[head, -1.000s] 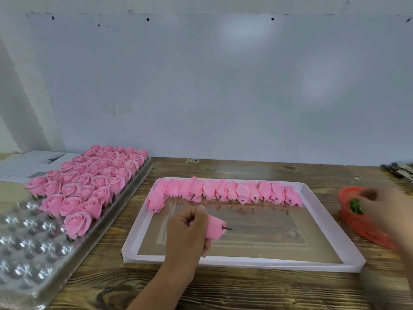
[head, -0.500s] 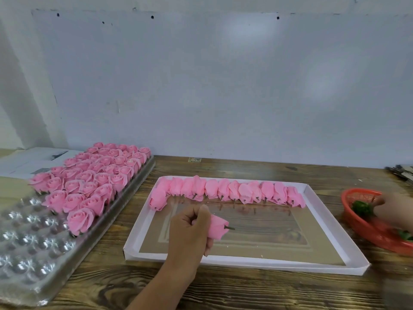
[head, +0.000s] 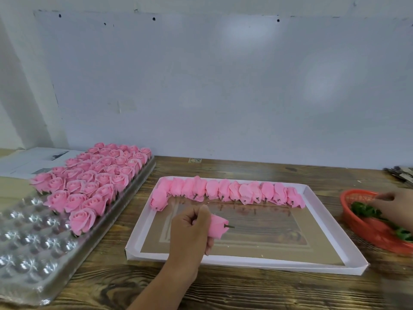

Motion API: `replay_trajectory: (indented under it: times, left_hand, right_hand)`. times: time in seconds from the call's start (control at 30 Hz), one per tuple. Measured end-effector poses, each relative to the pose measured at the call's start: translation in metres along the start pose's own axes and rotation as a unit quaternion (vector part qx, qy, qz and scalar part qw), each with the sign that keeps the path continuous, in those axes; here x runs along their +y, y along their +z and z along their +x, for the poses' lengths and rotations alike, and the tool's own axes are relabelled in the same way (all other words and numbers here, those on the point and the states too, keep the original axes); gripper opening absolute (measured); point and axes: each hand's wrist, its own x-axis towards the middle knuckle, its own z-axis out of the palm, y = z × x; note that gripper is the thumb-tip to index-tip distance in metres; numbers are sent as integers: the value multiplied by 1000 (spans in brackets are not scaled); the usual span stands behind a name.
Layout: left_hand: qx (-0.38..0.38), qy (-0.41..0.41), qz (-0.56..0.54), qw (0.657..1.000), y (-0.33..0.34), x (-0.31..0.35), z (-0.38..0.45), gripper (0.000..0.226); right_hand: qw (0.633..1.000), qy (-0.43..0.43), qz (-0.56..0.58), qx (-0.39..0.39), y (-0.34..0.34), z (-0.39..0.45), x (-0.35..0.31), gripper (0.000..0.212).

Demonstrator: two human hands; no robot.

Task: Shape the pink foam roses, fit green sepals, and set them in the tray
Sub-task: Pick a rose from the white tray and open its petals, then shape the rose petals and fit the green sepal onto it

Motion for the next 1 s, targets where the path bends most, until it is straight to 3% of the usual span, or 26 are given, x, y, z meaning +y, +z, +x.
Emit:
replay_trajectory:
  times: [0.1, 0.23, 0.4, 0.5, 0.63, 0.8, 0.87, 0.93, 1.0]
  left_hand:
    - [5, -11, -5, 1000, 0, -1, 1, 42]
    - [6, -14, -8, 1000, 0, -1, 2, 45]
    - [4, -20, -13, 1000, 0, -2, 1, 47]
    - [7, -26, -11, 1000, 0, -2, 2, 45]
    - [10, -46, -16, 999, -1, -4, 4, 38]
    - [20, -77, -36, 996, -5, -8, 9, 36]
    - [24, -85, -41, 995, -5, -9, 10, 35]
    - [25, -88, -44, 995, -5, -10, 11, 36]
    - [24, -86, -46, 995, -5, -10, 11, 38]
  right_hand:
    - [997, -30, 40, 60, 4, -3, -2, 23]
    - [991, -58, 80, 94, -5, -19, -18, 66]
    - [981, -53, 167, 86, -21, -73, -61, 76]
    - [953, -55, 298, -27, -20, -107, -93, 58]
    - [869, -101, 433, -219, -11, -160, -140, 14]
    - [839, -134, 453, -270, 14, -211, -184, 18]
    - [818, -109, 480, -297, 20, -224, -198, 30]
    - [784, -58, 511, -348, 25, -232, -209, 40]
    - [726, 3, 558, -402, 29, -241, -217, 43]
